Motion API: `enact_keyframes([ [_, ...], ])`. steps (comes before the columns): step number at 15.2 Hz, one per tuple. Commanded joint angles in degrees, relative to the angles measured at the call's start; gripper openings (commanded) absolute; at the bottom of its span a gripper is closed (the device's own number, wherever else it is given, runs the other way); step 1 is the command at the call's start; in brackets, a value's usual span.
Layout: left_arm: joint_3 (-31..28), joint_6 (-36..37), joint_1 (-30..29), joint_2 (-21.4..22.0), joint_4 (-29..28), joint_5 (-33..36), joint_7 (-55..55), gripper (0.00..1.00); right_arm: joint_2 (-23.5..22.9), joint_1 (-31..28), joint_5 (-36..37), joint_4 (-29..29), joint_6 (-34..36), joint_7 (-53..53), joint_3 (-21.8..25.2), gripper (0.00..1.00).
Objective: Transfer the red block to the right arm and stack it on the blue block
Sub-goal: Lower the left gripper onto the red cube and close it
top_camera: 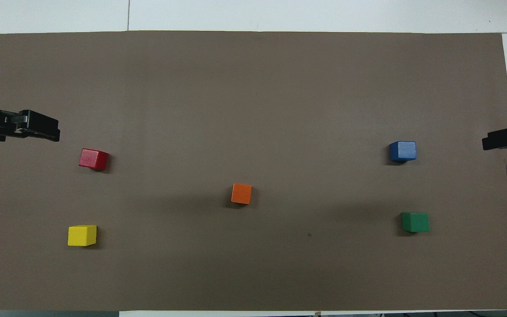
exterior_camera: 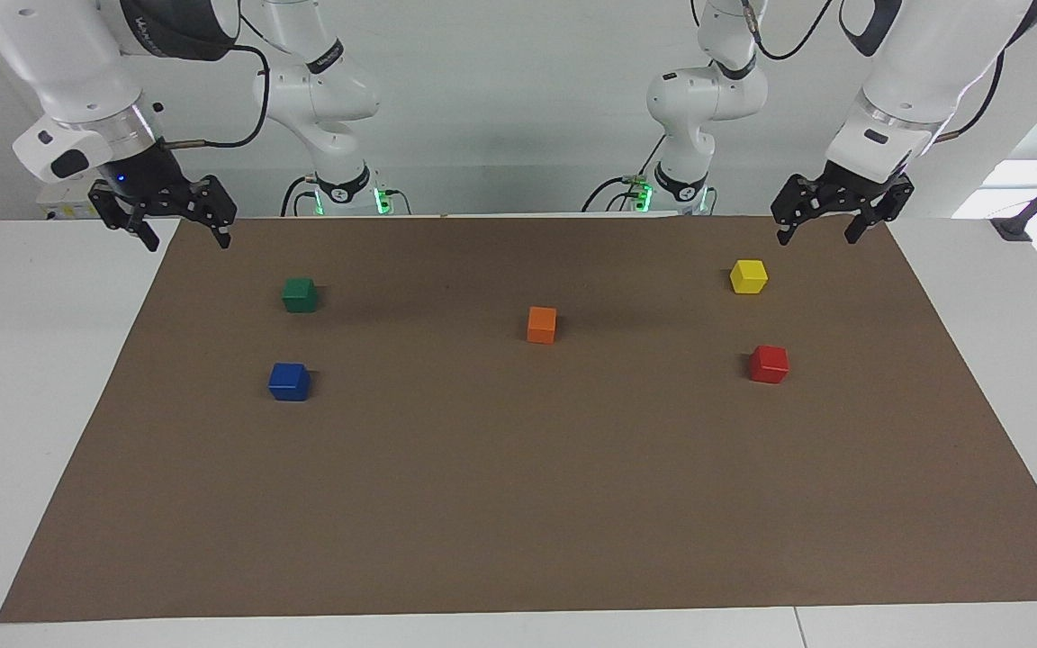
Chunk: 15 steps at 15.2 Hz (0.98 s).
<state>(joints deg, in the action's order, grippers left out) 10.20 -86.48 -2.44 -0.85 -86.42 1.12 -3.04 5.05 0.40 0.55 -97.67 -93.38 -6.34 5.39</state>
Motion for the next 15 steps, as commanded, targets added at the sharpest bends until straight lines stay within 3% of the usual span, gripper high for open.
enact_keyframes([
  [1,-0.97,-0.36,0.86,0.5,0.12,-0.42,-0.65,1.0,0.58,-0.49,0.16,-0.24,0.57,-1.31,-0.38,1.0],
  [4,-1.15,-1.67,-0.01,2.42,-3.64,-0.42,-0.38,1.0,0.58,-0.57,0.16,-0.24,0.57,-1.31,-0.38,1.0],
  [7,-1.15,-12.61,-1.24,7.34,-15.92,-0.5,-0.22,1.0,0.58,-0.57,0.16,-0.24,0.57,-1.31,-0.38,1.0],
  [9,-1.15,-19.4,-1.6,8.14,-22.27,-0.5,0.05,1.0,0.58,-0.66,0.16,-0.33,0.57,-1.57,-0.38,1.0],
  [12,-1.24,-28.8,-4.75,6.31,-29.66,-0.5,5.73,1.0,2.07,-0.66,-0.1,-3.65,-0.3,-7.44,-0.38,1.0],
  [15,-1.32,-35.68,-5.29,-0.45,-30.74,-0.5,9.99,1.0,2.51,-0.75,-5.97,-7.26,-2.14,-7.9,-0.29,1.0],
])
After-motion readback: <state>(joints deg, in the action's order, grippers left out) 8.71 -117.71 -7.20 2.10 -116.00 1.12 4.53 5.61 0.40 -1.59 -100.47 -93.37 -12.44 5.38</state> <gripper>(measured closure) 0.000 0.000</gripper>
